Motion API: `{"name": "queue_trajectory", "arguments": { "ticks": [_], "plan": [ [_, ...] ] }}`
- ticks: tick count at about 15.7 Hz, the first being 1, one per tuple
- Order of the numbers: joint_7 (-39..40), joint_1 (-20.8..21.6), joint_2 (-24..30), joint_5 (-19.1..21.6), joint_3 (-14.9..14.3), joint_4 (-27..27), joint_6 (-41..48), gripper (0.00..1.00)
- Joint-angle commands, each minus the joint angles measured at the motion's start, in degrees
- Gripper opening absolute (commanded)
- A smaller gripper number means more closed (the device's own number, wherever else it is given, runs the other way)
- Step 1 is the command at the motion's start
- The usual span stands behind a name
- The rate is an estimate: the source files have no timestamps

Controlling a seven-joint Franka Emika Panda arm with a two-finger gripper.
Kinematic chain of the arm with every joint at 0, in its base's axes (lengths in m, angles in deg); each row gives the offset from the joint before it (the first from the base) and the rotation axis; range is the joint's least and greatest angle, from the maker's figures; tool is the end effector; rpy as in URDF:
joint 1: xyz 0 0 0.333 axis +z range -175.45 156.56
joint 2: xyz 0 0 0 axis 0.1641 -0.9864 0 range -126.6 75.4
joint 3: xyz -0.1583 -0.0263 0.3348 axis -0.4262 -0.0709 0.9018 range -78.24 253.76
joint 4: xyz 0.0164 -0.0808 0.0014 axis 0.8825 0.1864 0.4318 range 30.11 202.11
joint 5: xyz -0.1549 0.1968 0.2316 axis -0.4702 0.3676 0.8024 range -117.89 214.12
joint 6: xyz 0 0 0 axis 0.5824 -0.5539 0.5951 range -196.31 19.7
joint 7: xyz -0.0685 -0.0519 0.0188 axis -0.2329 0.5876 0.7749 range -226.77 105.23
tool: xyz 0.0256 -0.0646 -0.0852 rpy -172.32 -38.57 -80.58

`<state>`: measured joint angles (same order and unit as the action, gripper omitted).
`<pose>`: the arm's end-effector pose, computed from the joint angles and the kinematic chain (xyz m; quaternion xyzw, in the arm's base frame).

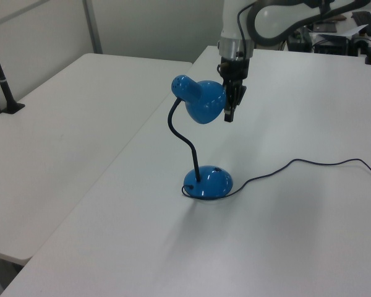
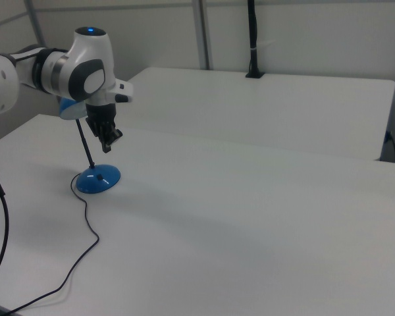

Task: Turn on the lamp
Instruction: 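Move the gripper toward the blue lamp base beside the shade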

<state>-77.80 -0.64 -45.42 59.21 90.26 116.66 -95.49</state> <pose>0.6239 0.1330 0.5141 -0.9909 0.0877 -0.0084 0.1020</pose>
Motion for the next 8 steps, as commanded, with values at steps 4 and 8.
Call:
{"name": "queue_trajectory", "arguments": {
  "ticks": [4, 8],
  "plan": [
    [1.19, 4.03, -3.47, 0.42, -0.66, 0.51, -4.28, 0.0],
    [6.73, 4.2, -3.65, 0.6, -0.66, 1.47, -5.17, 0.0]
  ]
}}
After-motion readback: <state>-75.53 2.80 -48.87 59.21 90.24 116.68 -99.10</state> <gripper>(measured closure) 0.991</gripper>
